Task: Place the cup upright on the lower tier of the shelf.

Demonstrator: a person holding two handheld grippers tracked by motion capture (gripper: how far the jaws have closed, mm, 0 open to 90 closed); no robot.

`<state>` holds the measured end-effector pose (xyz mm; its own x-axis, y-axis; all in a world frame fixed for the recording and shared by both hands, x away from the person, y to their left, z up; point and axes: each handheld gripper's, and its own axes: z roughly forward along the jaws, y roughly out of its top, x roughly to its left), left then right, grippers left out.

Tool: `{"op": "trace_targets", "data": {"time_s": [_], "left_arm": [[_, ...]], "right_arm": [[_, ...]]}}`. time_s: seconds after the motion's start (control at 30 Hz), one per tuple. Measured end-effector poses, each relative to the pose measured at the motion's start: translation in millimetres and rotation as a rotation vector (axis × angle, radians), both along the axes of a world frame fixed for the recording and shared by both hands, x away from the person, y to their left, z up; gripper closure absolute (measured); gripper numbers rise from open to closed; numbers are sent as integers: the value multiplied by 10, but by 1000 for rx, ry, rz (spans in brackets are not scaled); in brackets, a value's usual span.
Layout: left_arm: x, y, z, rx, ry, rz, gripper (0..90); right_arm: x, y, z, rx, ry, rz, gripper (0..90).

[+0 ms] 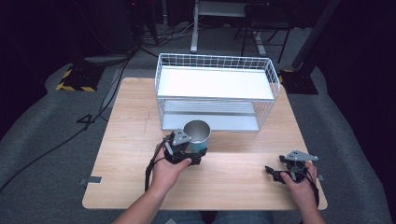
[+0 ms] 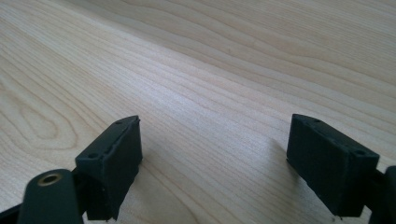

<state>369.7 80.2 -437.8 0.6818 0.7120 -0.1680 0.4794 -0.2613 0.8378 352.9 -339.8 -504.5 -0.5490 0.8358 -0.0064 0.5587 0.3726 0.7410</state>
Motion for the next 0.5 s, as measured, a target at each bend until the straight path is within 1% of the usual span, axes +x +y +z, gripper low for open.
{"op": "trace_targets", "data": {"time_s": [0.07,0.13,0.2,0.23,0.27,0.37,0.4,0.5], "left_arm": [[28,-13,9,-2,-5,-3,242],[81,-37,23,-19,-11,-7,242],[154,-77,51,-18,-18,-6,242],[154,-77,51,-18,-18,-6,242],[198,-108,59,-16,-31,-4,242],[241,-138,55,-22,-30,-1,242],[281,-169,42,-21,-28,4,242],[316,-195,29,-29,-18,11,242]], "right_arm": [[0,0,0,0,0,0,184],[0,0,0,0,0,0,185],[0,0,0,0,0,0,184],[0,0,0,0,0,0,184],[0,0,0,0,0,0,185],[0,0,0,0,0,0,185],[0,0,0,0,0,0,185],[0,0,0,0,0,0,184]]}}
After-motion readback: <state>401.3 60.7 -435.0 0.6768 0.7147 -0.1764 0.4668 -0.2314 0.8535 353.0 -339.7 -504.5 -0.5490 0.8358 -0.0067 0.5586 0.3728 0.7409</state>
